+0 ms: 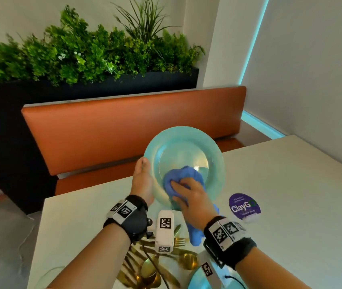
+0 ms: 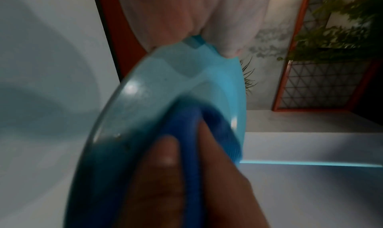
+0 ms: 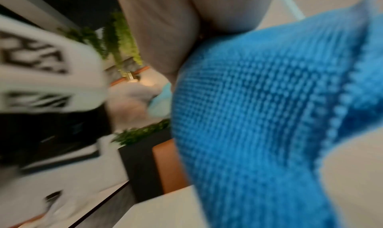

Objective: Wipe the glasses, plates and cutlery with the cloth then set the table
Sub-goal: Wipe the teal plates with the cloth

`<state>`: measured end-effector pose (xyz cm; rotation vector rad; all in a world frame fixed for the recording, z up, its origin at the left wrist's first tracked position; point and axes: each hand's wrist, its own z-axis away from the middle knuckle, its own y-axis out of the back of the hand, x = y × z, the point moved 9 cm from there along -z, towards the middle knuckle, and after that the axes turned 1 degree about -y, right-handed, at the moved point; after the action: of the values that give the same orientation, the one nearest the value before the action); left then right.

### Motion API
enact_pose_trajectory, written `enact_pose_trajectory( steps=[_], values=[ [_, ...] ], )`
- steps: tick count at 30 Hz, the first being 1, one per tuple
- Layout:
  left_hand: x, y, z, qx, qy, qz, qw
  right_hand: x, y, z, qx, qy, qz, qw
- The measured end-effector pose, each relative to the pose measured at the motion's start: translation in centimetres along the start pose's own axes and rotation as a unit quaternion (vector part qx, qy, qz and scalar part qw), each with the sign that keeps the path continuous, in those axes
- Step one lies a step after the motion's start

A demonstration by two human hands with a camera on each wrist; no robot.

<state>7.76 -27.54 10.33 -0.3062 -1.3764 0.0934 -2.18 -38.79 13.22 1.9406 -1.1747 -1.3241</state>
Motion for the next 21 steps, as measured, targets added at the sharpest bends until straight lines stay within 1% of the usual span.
enact_pose_trajectory(
  steps=[1,2,4,6,7,9,10,11,12,14,16,18,19,20,21],
  values=[
    [0.5,-0.1,0.5,-0.007,-0.008,0.004,1.000,-1.7,-0.3,0.9,-0.004,0.054,0.009,0.998],
    [0.9,-0.1,1.1,-0.013,-0.012,0.001,1.000,-2.7,-0.1,1.7,-0.009,0.091,0.015,0.996],
    [1.3,0.3,2.2,-0.020,-0.012,0.001,1.000,-3.1,1.2,2.9,-0.021,0.139,0.023,0.990],
    [1.4,0.7,3.1,-0.027,-0.004,0.014,1.000,-1.6,3.4,3.5,-0.010,0.161,0.075,0.984],
    [1.5,0.7,3.2,-0.029,-0.002,0.017,0.999,0.1,4.8,3.1,0.007,0.137,0.103,0.985],
    [1.7,0.3,4.0,-0.042,-0.004,0.024,0.999,3.2,7.7,1.9,0.051,0.027,0.116,0.992],
    [1.8,-0.1,4.4,-0.048,-0.003,0.027,0.998,3.9,8.5,1.5,0.075,-0.016,0.117,0.990],
    [1.8,-0.6,4.8,-0.054,-0.004,0.026,0.998,3.7,8.6,1.2,0.092,-0.035,0.121,0.988],
    [1.9,-1.1,5.4,-0.061,-0.003,0.024,0.998,2.6,7.9,1.2,0.098,-0.027,0.123,0.987],
    [1.8,-1.9,6.1,-0.065,-0.004,0.021,0.998,-1.9,5.5,1.8,0.086,0.040,0.104,0.990],
    [1.6,-1.9,6.4,-0.059,-0.011,0.017,0.998,-5.4,3.3,3.8,0.051,0.103,0.091,0.989],
    [1.9,-1.3,6.6,-0.048,-0.021,0.026,0.998,-6.0,1.8,6.2,-0.009,0.143,0.085,0.986],
    [2.1,-0.9,6.6,-0.047,-0.024,0.033,0.998,-6.0,1.5,7.4,-0.037,0.174,0.093,0.980],
    [2.4,-0.6,6.6,-0.048,-0.026,0.041,0.998,-5.7,1.4,8.5,-0.052,0.209,0.113,0.970],
    [2.7,-0.3,6.5,-0.050,-0.029,0.046,0.997,-4.9,1.8,9.1,-0.051,0.233,0.129,0.963]
  ],
)
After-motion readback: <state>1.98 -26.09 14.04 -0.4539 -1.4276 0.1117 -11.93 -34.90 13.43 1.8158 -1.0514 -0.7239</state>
